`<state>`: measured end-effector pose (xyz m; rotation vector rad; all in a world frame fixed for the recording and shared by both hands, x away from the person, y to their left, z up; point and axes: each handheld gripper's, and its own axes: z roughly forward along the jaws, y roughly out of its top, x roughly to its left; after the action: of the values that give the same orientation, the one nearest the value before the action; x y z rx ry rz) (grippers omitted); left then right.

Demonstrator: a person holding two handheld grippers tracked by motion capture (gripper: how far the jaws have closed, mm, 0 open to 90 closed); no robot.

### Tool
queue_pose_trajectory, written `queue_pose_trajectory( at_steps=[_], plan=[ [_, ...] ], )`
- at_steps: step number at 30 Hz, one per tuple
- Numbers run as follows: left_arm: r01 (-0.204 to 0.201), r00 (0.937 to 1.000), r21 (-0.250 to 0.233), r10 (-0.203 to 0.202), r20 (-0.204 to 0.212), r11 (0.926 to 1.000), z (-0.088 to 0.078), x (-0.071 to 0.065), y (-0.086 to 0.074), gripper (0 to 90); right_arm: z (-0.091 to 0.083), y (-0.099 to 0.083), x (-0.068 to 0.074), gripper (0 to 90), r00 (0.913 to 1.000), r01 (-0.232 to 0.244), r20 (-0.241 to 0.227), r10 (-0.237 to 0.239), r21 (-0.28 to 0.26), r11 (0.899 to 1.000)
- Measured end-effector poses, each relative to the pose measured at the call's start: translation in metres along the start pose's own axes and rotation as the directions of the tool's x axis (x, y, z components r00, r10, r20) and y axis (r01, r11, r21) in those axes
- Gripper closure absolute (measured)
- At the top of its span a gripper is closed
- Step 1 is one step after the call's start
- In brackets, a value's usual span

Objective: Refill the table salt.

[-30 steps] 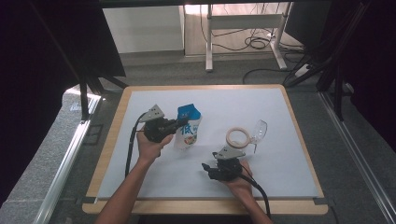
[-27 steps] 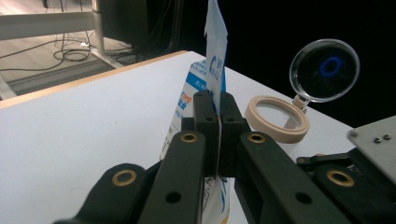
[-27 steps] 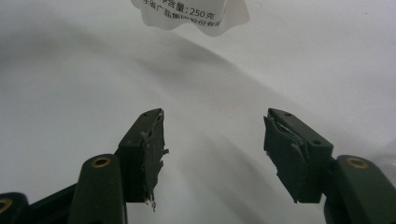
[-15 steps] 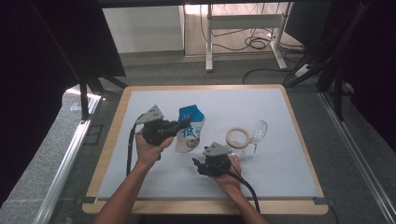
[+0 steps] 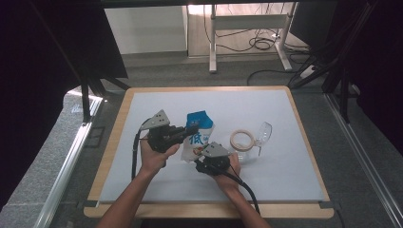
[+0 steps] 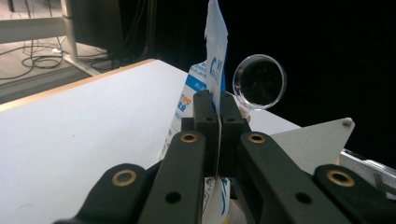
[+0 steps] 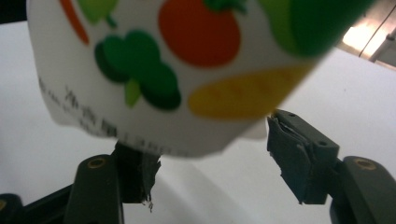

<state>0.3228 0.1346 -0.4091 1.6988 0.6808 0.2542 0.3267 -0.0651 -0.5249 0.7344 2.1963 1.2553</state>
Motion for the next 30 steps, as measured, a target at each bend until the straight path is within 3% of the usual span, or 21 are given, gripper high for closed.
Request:
queue_pose_trajectory(
  at_steps=[6, 13, 17, 30],
  plan=[
    [0.000, 1.0000, -0.001, 0.000, 0.001, 1.0000, 0.005, -0.001, 0.002, 90.0, -0.006, -0.001, 0.000, 47.1, 0.9991, 0.039, -0.017, -0.040, -0.038, 0.999],
    [0.019, 0.9994, 0.022, -0.019, 0.028, 0.9996, 0.023, 0.003, 0.005, 90.0, -0.013, -0.008, -0.006, 50.8, 0.9988, 0.006, -0.048, -0.008, -0.031, 1.000],
    [0.031, 0.9984, 0.033, -0.032, 0.046, 0.9990, 0.030, 0.004, 0.007, 90.0, -0.016, -0.011, -0.008, 50.9, 0.9991, 0.000, -0.042, -0.001, -0.028, 1.000],
    [0.015, 0.9980, 0.074, -0.020, 0.060, 0.9972, 0.051, 0.001, 0.011, 90.0, -0.025, -0.016, -0.009, 52.4, 0.9970, -0.040, -0.068, 0.038, -0.028, 0.999]
  ],
)
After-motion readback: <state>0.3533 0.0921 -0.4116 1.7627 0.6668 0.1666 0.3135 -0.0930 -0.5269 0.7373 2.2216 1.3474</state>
